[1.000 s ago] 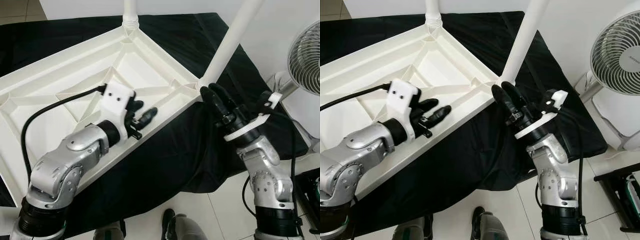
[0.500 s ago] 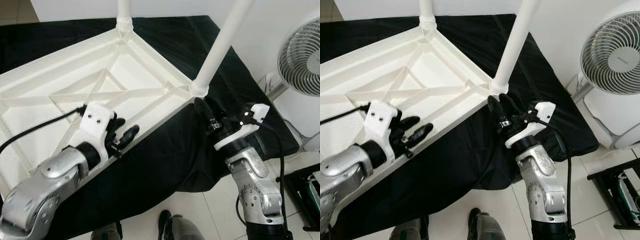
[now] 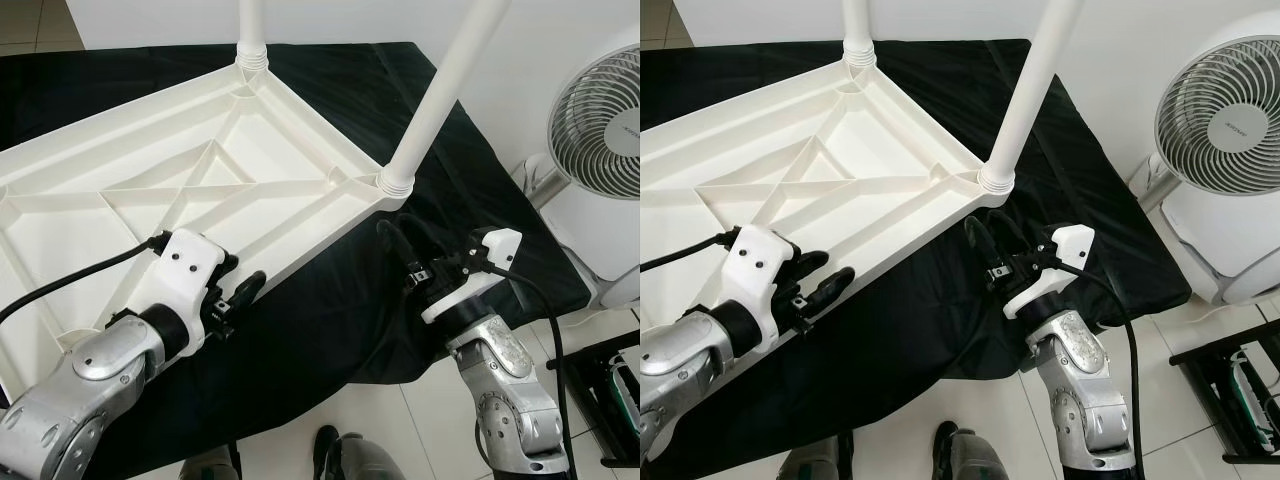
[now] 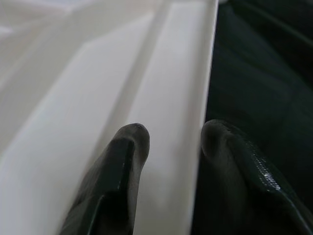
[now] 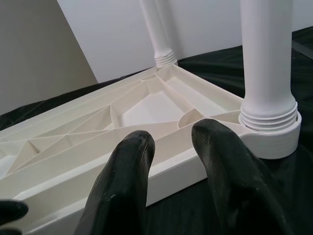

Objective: Building children table

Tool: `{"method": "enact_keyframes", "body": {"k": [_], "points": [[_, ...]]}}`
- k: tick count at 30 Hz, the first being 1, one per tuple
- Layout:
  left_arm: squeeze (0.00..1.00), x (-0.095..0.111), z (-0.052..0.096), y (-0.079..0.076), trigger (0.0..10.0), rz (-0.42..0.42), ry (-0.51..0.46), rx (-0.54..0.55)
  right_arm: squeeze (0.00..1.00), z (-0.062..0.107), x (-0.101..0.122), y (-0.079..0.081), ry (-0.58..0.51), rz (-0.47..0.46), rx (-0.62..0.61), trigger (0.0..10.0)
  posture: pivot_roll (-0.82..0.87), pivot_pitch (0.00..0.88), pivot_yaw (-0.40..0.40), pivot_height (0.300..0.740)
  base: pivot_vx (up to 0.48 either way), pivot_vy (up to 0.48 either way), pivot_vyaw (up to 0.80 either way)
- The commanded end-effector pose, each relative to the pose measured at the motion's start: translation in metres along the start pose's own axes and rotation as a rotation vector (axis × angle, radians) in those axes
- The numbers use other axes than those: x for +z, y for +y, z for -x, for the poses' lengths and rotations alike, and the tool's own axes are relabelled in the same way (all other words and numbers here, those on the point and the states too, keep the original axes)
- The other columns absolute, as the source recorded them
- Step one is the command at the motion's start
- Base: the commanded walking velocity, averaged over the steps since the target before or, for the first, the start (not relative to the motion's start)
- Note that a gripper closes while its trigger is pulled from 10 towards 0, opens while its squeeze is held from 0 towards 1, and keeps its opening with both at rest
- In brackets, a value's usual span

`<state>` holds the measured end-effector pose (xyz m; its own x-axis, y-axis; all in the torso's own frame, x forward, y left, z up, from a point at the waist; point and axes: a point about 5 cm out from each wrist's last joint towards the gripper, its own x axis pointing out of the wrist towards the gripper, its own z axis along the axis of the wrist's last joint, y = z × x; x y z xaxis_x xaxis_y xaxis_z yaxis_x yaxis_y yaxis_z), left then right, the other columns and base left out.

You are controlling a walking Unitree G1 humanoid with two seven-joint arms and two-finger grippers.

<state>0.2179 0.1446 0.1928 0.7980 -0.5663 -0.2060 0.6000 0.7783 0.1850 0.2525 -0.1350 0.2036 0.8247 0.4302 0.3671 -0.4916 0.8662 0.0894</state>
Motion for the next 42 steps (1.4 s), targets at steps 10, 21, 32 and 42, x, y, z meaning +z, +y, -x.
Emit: {"method": "enact_keyframes", "body": {"k": [10,21,32,42], "points": [[0.0,-0.005,0.009,-0.02,10.0,-0.026,0.026,-0.242,0.0,0.008,-0.001,-0.006,0.028,0.029,0.0,10.0,0.14,0.22,-0.114,0.74,0.0,0.0,0.0],[0.0,-0.026,0.001,-0.004,1.7,-0.132,0.173,-0.06,0.0,0.015,0.0,-0.005,0.041,0.039,-0.005,10.0,0.13,0.218,-0.097,0.74,0.0,0.0,0.0],[0.0,-0.02,-0.016,0.011,0.0,-0.126,0.153,0.154,0.0,0.016,0.001,-0.001,0.03,0.033,-0.021,10.0,0.12,0.216,-0.093,0.74,0.0,0.0,0.0],[0.0,0.005,-0.053,0.008,0.0,-0.066,0.043,0.259,0.0,0.01,0.002,0.01,0.006,0.007,-0.032,10.0,0.12,0.216,-0.093,0.74,0.0,0.0,0.0]]}}
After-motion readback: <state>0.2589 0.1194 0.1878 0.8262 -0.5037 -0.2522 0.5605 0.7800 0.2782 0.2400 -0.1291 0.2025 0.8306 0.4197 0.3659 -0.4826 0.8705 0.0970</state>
